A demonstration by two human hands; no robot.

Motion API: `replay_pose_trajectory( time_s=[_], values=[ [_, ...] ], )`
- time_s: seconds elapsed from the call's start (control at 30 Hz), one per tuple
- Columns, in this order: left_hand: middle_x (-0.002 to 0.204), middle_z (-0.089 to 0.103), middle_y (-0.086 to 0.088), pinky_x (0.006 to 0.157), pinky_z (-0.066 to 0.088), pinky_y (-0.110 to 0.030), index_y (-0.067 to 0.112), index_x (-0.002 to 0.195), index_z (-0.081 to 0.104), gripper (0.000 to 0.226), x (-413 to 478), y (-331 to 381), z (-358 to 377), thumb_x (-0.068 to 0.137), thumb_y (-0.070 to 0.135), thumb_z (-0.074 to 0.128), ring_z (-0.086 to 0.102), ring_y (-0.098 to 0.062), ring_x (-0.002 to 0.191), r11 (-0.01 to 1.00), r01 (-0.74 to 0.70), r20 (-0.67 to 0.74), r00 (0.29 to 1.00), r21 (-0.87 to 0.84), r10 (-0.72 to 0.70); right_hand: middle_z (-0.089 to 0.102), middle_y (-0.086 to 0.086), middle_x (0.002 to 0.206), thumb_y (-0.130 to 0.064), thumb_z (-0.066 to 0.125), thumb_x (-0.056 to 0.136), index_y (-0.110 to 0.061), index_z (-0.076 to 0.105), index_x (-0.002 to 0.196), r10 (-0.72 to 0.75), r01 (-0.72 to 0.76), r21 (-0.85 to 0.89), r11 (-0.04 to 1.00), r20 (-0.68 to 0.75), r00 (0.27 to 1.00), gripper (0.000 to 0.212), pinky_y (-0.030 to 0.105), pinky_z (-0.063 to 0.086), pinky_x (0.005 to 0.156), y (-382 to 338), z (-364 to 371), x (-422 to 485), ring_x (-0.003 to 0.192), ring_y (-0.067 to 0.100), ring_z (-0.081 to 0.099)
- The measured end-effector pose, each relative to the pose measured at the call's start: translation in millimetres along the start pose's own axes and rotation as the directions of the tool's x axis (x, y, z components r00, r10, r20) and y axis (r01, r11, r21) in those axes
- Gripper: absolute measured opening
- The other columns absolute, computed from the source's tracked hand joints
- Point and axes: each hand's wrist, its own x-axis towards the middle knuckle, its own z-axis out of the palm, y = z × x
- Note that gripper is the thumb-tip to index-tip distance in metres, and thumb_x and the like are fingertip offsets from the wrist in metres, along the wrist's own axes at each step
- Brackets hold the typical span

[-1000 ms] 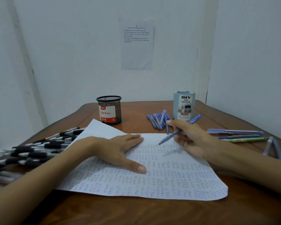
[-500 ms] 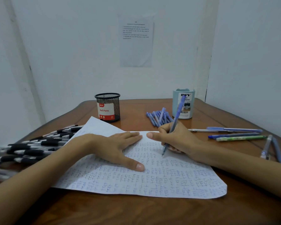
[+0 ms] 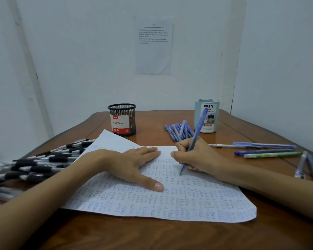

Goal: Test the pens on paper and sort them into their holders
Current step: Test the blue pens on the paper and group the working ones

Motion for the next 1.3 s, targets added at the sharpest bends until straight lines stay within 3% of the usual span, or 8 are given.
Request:
replay_pose_trajectory(
  time_s=[0.07, 0.2, 0.5, 0.93, 1.03, 1.2, 1.3],
  values=[
    [0.152, -0.021, 0.019, 0.115, 0.001, -0.045, 0.039, 0.144, -0.018, 0.106, -0.4, -1.0, -0.5, 0.064, 0.075, 0.042, -0.013, -0.013, 0.143, 1.000, -0.002, 0.002, 1.000, -0.004, 0.002, 0.036, -0.001, 0.039, -0.010, 0.064, 0.086, -0.011, 0.038, 0.050, 0.018, -0.018, -0.005, 1.000, -0.002, 1.000, 0.045, 0.015, 0.031, 0.036, -0.5, -0.6, -0.4, 0.033, 0.006, 0.035],
    [0.152, -0.021, 0.021, 0.115, 0.002, -0.045, 0.041, 0.143, -0.018, 0.129, 1.1, -3.6, 0.0, 0.038, 0.095, 0.034, -0.013, -0.012, 0.143, 1.000, -0.003, 0.016, 1.000, 0.019, 0.003, 0.039, -0.001, 0.038, -0.014, 0.066, 0.085, -0.010, 0.040, 0.052, 0.008, -0.008, -0.003, 1.000, -0.004, 1.000, 0.042, 0.015, 0.032, 0.037, -1.8, 0.3, -1.7, 0.033, 0.005, 0.037],
    [0.153, -0.021, 0.018, 0.115, 0.001, -0.044, 0.037, 0.145, -0.017, 0.105, -0.6, 0.9, 0.0, 0.064, 0.072, 0.040, -0.013, -0.013, 0.143, 1.000, 0.002, -0.007, 1.000, 0.001, -0.002, 0.039, 0.001, 0.040, -0.012, 0.066, 0.085, -0.009, 0.040, 0.052, 0.024, -0.024, 0.001, 1.000, -0.015, 1.000, 0.042, 0.014, 0.032, 0.036, -1.9, 0.0, -1.2, 0.032, 0.005, 0.036],
    [0.153, -0.021, 0.018, 0.115, 0.001, -0.044, 0.037, 0.144, -0.017, 0.102, -3.1, 2.8, -0.6, 0.071, 0.072, 0.043, -0.013, -0.013, 0.143, 1.000, -0.001, -0.008, 1.000, -0.004, 0.001, 0.036, 0.001, 0.041, -0.006, 0.064, 0.086, -0.008, 0.039, 0.052, -0.046, 0.046, -0.002, 0.999, -0.043, 0.998, 0.042, 0.014, 0.034, 0.038, 0.6, 0.0, 0.3, 0.034, 0.005, 0.036],
    [0.152, -0.021, 0.020, 0.115, 0.001, -0.044, 0.038, 0.144, -0.017, 0.110, -3.3, 2.1, -0.2, 0.058, 0.078, 0.039, -0.013, -0.012, 0.143, 1.000, 0.002, -0.005, 1.000, 0.007, -0.002, 0.038, 0.004, 0.042, -0.013, 0.067, 0.084, -0.008, 0.040, 0.053, -0.061, 0.060, -0.011, 0.998, -0.059, 0.996, 0.042, 0.013, 0.034, 0.038, 0.5, 0.3, -0.5, 0.033, 0.005, 0.038],
    [0.152, -0.021, 0.021, 0.115, 0.000, -0.044, 0.040, 0.144, -0.018, 0.125, -1.6, -2.0, -0.4, 0.045, 0.092, 0.038, -0.014, -0.011, 0.143, 1.000, -0.009, 0.004, 1.000, 0.003, 0.009, 0.032, -0.005, 0.039, 0.003, 0.059, 0.086, -0.008, 0.036, 0.051, -0.065, 0.065, -0.001, 0.998, -0.055, 0.996, 0.044, 0.012, 0.035, 0.041, 3.3, -0.7, 3.3, 0.035, 0.003, 0.034],
    [0.152, -0.021, 0.021, 0.115, 0.001, -0.044, 0.040, 0.144, -0.018, 0.130, -1.0, -2.4, -0.4, 0.037, 0.096, 0.032, -0.013, -0.011, 0.142, 1.000, -0.013, 0.006, 1.000, 0.016, 0.013, 0.036, -0.003, 0.039, -0.005, 0.063, 0.087, -0.008, 0.038, 0.052, -0.055, 0.056, 0.012, 0.998, -0.044, 0.997, 0.042, 0.012, 0.034, 0.040, 2.4, -0.4, 1.9, 0.034, 0.004, 0.036]
  ],
)
